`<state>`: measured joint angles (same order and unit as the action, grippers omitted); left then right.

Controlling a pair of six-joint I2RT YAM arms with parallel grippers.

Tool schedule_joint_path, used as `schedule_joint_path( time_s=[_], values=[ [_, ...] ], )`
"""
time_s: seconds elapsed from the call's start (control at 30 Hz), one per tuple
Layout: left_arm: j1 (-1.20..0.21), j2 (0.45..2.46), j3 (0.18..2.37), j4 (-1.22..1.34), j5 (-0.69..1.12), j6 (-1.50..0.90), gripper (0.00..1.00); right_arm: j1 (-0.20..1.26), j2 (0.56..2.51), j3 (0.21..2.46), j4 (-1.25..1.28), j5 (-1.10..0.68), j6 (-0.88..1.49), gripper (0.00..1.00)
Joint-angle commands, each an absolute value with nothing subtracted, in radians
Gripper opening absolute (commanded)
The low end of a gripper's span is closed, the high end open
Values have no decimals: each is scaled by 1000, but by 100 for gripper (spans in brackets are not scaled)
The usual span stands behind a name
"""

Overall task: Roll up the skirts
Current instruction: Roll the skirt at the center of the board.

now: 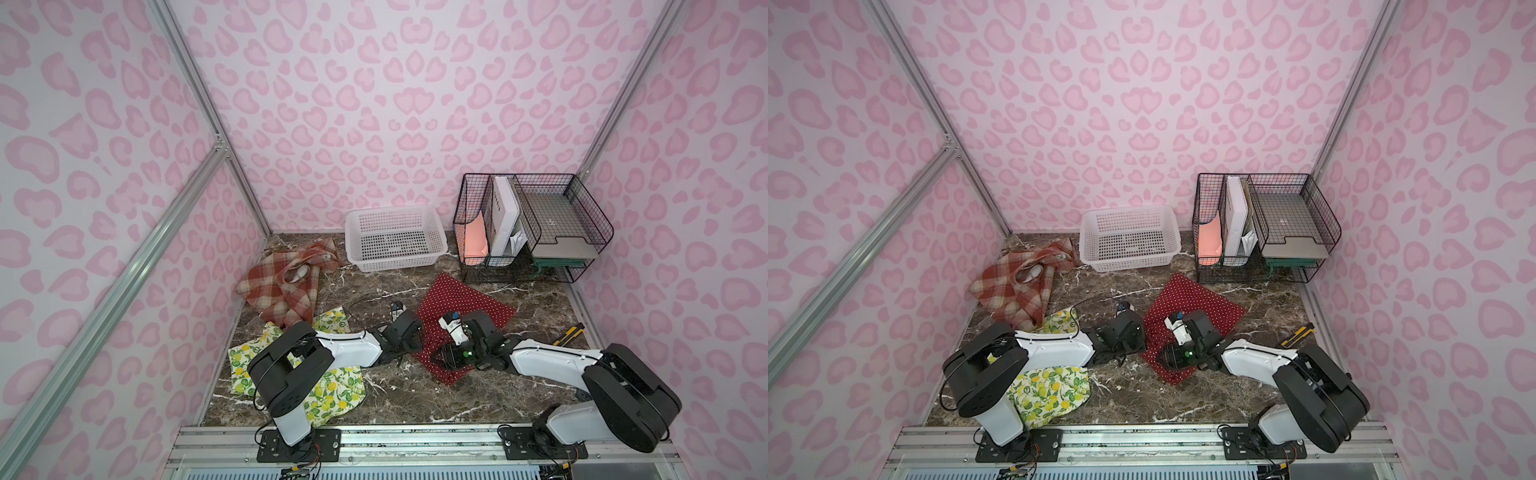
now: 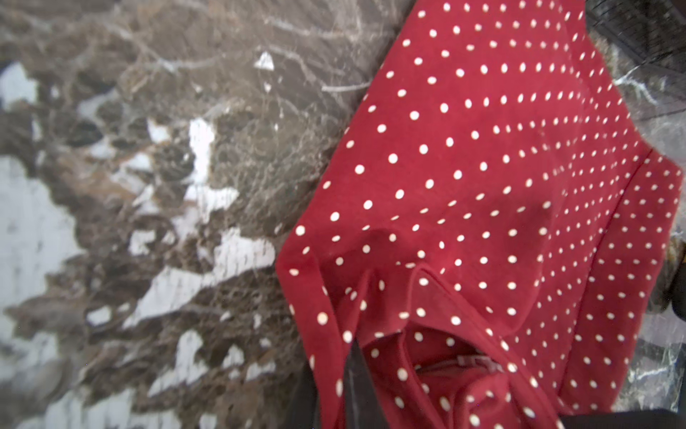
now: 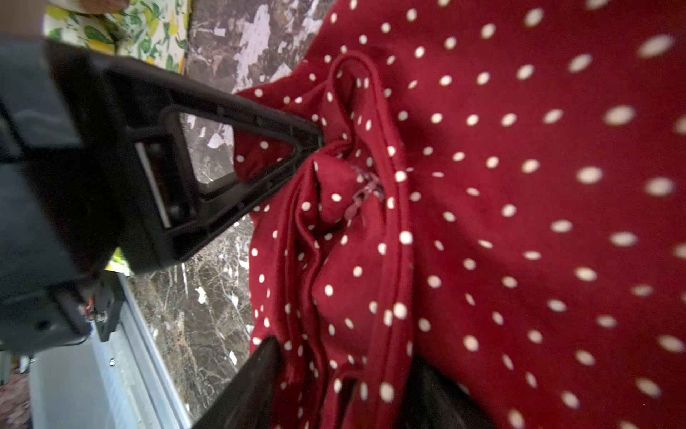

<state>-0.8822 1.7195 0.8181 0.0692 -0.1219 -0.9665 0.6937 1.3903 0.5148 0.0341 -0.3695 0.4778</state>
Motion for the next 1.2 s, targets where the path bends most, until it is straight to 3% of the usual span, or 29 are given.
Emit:
schedule_joint_path(
  time_s=[0.0,0.17,0.3,0.57,0.67,0.9,1.17],
  values=[
    [-890,1704,824,-77,-142,-989,0,718,1326,528,-104,-164,494,62],
    [-903,1686,839,-160,-175,-1000,0,753,1192,547,-202,-71,483,67],
    [-910,1689,865,-200,-176,-997,0,828,1087,581,-285,19,479,65],
    [-911,1704,901,-255,-177,-982,0,1030,1125,589,-186,-27,497,22],
    [-911,1710,902,-264,-175,-980,0,1067,1191,600,-147,-17,478,21],
    [-901,1709,873,-252,-142,-975,0,1096,1315,591,-87,15,400,42],
    [-883,1705,850,-239,-101,-940,0,1120,1415,619,-147,201,394,63]
  ],
)
